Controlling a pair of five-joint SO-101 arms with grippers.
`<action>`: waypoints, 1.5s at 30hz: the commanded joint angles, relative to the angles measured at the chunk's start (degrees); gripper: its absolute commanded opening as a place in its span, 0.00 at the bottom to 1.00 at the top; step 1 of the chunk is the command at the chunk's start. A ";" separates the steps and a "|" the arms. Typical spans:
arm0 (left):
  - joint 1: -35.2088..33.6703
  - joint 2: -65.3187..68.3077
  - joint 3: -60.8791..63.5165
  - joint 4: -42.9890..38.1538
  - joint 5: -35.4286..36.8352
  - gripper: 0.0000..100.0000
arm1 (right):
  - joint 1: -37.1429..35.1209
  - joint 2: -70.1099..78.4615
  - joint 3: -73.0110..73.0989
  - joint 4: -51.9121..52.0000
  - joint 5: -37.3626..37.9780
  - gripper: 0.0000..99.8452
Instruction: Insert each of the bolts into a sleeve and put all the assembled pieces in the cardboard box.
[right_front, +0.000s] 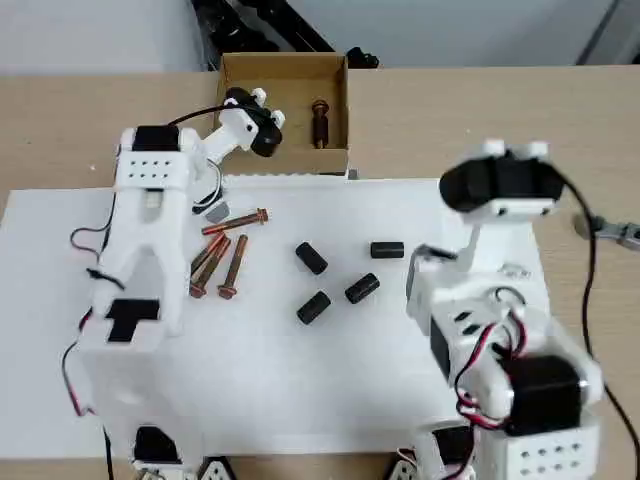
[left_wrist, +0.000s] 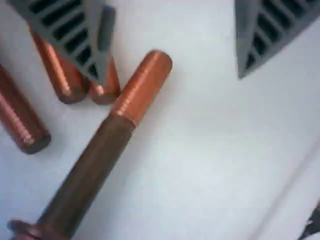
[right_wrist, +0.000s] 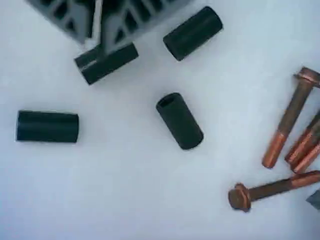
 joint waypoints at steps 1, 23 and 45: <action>1.32 3.78 -9.19 3.08 -0.35 0.16 | 0.84 -4.44 5.27 -1.89 0.62 0.00; 6.77 15.47 -20.18 6.07 -0.26 0.16 | 1.01 -10.86 10.29 -1.36 -2.73 0.00; 6.77 23.91 -22.81 7.30 0.79 0.01 | 1.01 -10.77 10.37 -1.19 -2.73 0.00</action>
